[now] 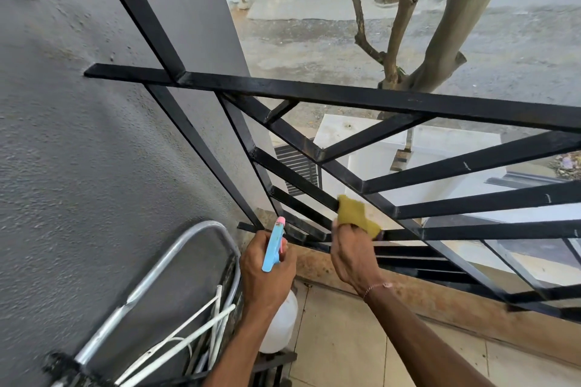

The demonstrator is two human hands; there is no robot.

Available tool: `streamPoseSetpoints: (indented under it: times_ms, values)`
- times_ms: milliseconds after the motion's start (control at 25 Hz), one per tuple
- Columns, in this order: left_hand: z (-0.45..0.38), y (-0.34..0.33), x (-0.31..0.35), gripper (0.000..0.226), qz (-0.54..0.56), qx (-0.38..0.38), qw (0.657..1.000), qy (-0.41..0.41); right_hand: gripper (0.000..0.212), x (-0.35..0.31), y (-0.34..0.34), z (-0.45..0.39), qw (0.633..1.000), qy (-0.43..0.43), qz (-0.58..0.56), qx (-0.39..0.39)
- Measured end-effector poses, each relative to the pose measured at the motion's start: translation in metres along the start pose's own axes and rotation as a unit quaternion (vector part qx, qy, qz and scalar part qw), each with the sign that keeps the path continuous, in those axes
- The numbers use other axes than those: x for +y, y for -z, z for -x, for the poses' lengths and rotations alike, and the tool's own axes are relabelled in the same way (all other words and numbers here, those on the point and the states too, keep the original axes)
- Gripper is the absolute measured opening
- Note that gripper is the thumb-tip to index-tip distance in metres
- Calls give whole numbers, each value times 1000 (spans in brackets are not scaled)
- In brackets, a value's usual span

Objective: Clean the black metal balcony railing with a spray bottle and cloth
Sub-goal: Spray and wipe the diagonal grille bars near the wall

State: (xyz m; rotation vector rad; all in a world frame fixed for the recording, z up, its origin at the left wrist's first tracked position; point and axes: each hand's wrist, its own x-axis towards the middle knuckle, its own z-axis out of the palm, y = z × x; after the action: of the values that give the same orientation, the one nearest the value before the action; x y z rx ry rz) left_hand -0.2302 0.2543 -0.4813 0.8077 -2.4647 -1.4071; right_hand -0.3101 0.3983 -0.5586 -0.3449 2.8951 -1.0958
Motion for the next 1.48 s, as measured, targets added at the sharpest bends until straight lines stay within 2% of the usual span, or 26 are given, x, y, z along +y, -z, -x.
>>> streamPoseSetpoints:
  times_ms: [160, 240, 320, 480, 640, 720, 800, 920, 1040, 1120, 1240, 1360, 1480]
  values:
    - [-2, 3, -2, 29, 0, 17, 1000, -3, 36, -87, 25, -53, 978, 144, -148, 0]
    - [3, 1, 3, 30, 7, 6, 1000, 6, 28, -113, 31, -77, 965, 175, -193, -16]
    - [-5, 23, 9, 35, 22, 29, 999, 4, 22, -148, 25, -94, 957, 176, -228, -47]
    - [-12, 31, 8, 32, 15, 33, 999, -15, 32, -148, 11, -96, 975, 166, -147, -9]
    - [-15, 31, 9, 31, 11, 49, 999, -14, 34, -137, 7, -91, 978, 183, -89, 39]
    - [-16, 31, 9, 33, 9, 50, 998, -25, 31, -111, 5, -85, 984, 152, -82, 34]
    - [-16, 30, 7, 29, 4, 51, 998, -39, 35, -61, 0, -76, 995, 95, -29, 15]
    - [-16, 24, 4, 27, 9, 47, 998, -47, 74, 16, 2, -63, 999, -20, -48, -4]
    - [-14, 18, -1, 29, 12, 41, 998, -49, 94, 48, 1, -49, 994, -85, -64, 17]
    - [-14, 16, -7, 26, 11, 37, 998, -53, 95, 45, -2, -46, 993, -100, -51, 40]
    - [-14, 15, -12, 23, 5, 33, 998, -54, 91, 36, -1, -55, 990, -131, -50, 28]
    - [-17, 12, -12, 22, 8, 27, 998, -48, 82, 31, -1, -56, 983, -155, -95, 20]
    - [-18, 9, -4, 22, 15, 16, 999, -42, 73, -4, -3, -61, 979, -128, -159, 15]
